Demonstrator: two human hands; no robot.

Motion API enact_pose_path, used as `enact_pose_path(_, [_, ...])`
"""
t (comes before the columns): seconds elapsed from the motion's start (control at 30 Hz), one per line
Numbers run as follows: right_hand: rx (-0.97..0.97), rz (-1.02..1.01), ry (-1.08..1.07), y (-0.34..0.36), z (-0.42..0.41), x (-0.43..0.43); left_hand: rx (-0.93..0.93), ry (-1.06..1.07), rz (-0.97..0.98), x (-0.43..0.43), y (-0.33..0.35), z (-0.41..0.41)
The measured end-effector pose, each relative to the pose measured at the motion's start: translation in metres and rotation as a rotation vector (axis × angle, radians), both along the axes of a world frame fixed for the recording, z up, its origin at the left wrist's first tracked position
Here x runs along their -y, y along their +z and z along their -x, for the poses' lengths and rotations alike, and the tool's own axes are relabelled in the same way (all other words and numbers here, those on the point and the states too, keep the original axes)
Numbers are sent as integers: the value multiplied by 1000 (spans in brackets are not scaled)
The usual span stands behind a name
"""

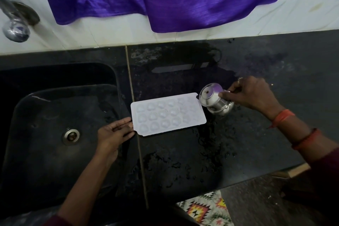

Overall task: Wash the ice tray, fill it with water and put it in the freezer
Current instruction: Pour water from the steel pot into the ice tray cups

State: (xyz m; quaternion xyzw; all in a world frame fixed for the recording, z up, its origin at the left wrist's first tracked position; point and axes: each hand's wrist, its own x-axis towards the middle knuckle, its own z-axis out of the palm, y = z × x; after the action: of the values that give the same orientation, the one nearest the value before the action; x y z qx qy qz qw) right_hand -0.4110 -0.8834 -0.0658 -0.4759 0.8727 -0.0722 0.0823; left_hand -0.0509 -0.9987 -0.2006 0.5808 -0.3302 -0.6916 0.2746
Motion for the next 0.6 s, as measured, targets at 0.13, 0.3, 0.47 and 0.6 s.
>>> enact_pose_path(0.13, [6, -2, -3, 0, -1, 0, -7, -1, 5, -1, 1, 1])
enact_pose_path(0.3, [20, 1, -3, 0, -1, -1, -6, -5, 3, 0, 0, 1])
enact_pose_path(0.47, [70, -15, -9, 1, -2, -3, 0, 0, 3, 0, 0, 2])
enact_pose_path(0.6, [172, -14, -37, 2, 0, -7, 2, 5, -2, 0, -1, 2])
